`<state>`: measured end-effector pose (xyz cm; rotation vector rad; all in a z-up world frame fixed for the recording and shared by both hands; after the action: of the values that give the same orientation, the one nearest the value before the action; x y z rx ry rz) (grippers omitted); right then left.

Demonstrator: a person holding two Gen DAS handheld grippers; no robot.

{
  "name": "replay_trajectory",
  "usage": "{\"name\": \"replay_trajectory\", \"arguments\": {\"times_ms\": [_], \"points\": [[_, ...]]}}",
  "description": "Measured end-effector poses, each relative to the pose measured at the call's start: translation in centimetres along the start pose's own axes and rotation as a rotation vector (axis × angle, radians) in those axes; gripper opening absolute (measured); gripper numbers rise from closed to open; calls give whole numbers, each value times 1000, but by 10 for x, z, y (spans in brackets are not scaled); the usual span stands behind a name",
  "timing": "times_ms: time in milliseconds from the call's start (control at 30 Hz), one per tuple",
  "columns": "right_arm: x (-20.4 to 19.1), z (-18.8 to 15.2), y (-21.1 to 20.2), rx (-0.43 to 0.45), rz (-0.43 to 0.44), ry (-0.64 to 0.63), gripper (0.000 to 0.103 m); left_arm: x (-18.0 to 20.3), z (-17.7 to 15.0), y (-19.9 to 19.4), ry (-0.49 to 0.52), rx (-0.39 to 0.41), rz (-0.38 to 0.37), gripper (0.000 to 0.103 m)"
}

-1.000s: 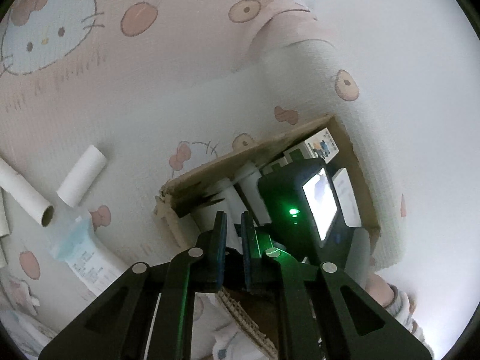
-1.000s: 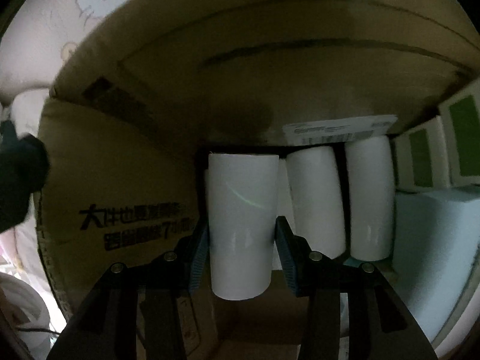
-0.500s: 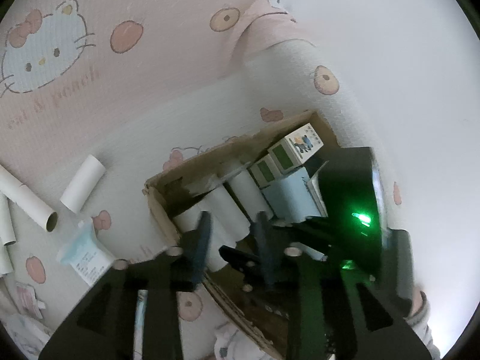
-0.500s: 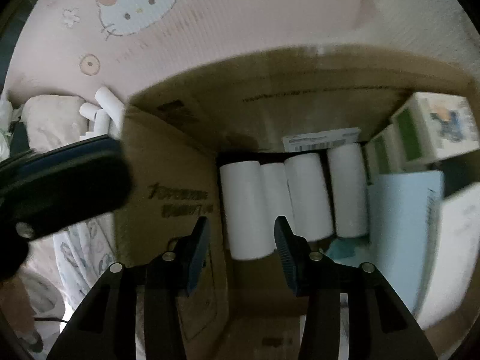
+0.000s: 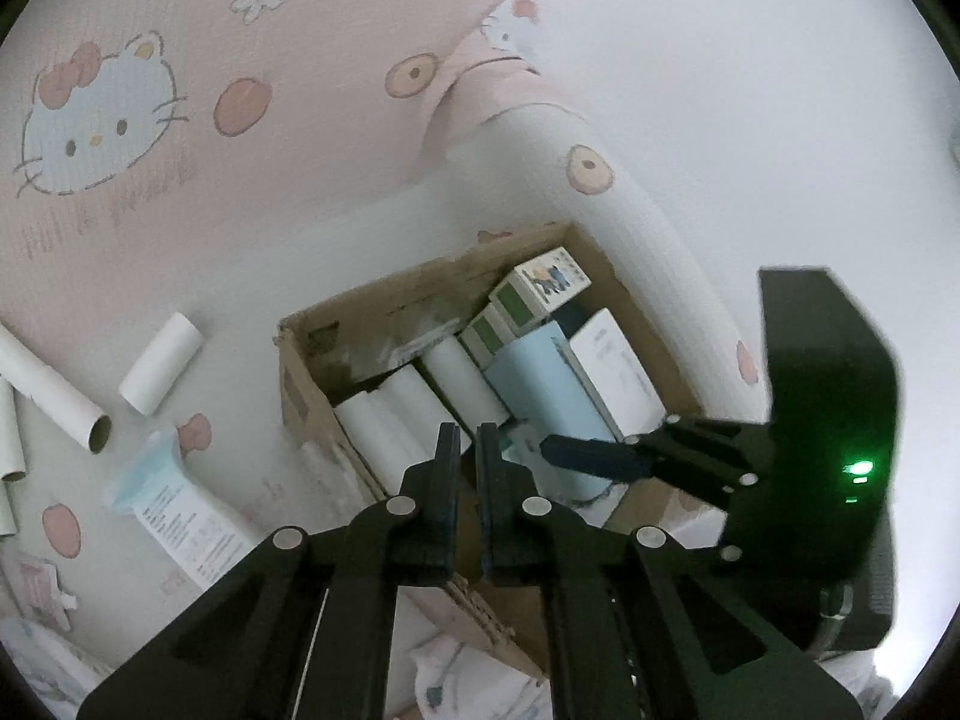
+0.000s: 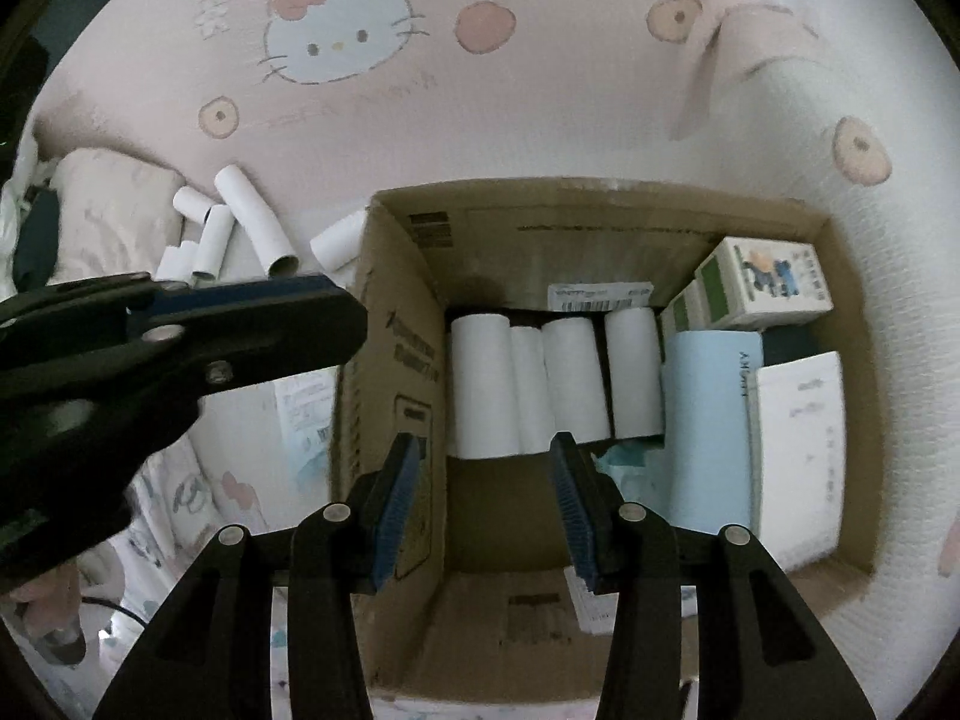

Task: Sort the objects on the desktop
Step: 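Withdraw the left gripper from the box back toward the tubes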

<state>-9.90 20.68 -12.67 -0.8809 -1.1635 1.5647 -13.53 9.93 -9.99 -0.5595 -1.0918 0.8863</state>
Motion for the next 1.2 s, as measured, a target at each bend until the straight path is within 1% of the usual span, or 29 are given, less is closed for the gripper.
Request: {"name": "replay_trajectory", "arguments": {"times_ms": [67, 167, 267, 333, 467, 567, 633, 667, 700, 767, 800, 867, 967, 1033, 1100, 1167, 1200], "points": [[-6, -3, -7, 11, -22, -14, 42, 3, -6, -3, 19, 17, 6, 6], [-13, -9, -15, 18, -61, -21, 42, 7, -15, -11, 45, 52, -26, 6], [-17, -15, -22, 16, -105, -25, 42, 9, -23, -20, 59, 104, -65, 6], [-19, -18, -25, 13, -140, -37, 42, 15, -26, -25, 69, 133, -74, 6], [-19, -20, -30, 6, -206, -37, 42, 25, -31, -28, 108, 140, -54, 6], [-26, -22, -37, 20, -253, -47, 42, 18, -38, -33, 78, 158, -66, 6], [-33, -23, -42, 53, -268, -68, 42, 3, -45, -39, 30, 174, -117, 6], [-38, -24, -44, 87, -272, -90, 42, -2, -48, -41, 16, 184, -127, 6], [-42, -24, -44, 102, -275, -103, 43, -14, -54, -43, -10, 205, -127, 6], [-51, -26, -44, 134, -281, -122, 43, -29, -62, -47, -23, 228, -98, 6], [-57, -28, -43, 159, -286, -132, 43, -41, -69, -49, -23, 242, -68, 6], [-69, -33, -40, 201, -302, -154, 43, -57, -81, -52, -25, 244, -27, 6], [-92, -45, -37, 276, -315, -183, 43, -83, -96, -59, -64, 239, -16, 6], [-104, -50, -34, 314, -302, -198, 43, -99, -104, -62, -104, 231, -10, 6], [-119, -55, -31, 353, -259, -201, 43, -113, -111, -66, -139, 229, -1, 6], [-127, -56, -28, 369, -213, -180, 43, -126, -117, -68, -157, 225, 22, 6], [-132, -56, -26, 373, -194, -179, 43, -134, -119, -70, -163, 231, 47, 6]]}}
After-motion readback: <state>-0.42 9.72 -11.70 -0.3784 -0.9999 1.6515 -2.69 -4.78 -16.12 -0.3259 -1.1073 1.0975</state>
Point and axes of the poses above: each gripper's, at about its wrist camera, not at the fingertips, and y roughly the way its jaws point, x to its right, z to its top, the point moved 2 cm from there along y, roughly the way its jaws point, and after that the axes turned 9 degrees about -y, right-handed, at the moved point
